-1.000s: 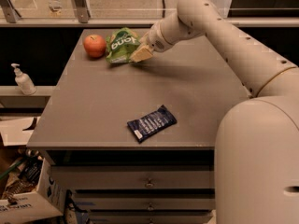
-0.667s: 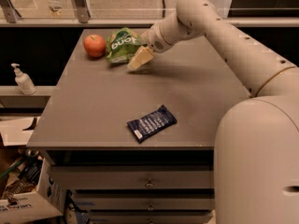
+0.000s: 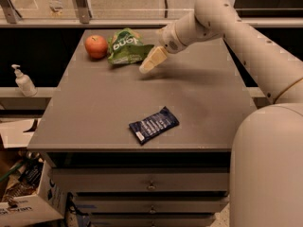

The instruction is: Move green rice chip bag near apple

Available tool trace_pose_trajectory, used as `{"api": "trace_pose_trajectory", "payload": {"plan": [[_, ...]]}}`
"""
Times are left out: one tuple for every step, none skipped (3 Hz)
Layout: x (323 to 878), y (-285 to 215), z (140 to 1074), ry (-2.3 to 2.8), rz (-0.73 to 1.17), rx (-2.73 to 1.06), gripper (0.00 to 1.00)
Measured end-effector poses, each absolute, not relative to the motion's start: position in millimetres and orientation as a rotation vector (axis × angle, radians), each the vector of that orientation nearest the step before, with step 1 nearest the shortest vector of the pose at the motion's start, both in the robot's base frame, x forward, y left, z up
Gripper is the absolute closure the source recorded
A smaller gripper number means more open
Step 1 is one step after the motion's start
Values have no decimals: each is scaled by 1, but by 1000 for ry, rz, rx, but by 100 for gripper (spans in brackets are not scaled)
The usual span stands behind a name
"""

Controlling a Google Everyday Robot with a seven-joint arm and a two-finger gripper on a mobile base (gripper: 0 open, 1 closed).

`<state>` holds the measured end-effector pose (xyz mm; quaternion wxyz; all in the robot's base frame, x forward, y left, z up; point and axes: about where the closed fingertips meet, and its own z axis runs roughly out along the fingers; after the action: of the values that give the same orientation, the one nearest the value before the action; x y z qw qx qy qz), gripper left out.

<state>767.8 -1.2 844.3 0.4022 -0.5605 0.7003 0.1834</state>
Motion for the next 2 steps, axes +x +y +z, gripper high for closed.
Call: {"api": "trace_pose_trajectory", "payload": {"plan": [[754,-30,851,1753,511,-1395,0],[739,-65,859,1728,556,-1386,0]]}}
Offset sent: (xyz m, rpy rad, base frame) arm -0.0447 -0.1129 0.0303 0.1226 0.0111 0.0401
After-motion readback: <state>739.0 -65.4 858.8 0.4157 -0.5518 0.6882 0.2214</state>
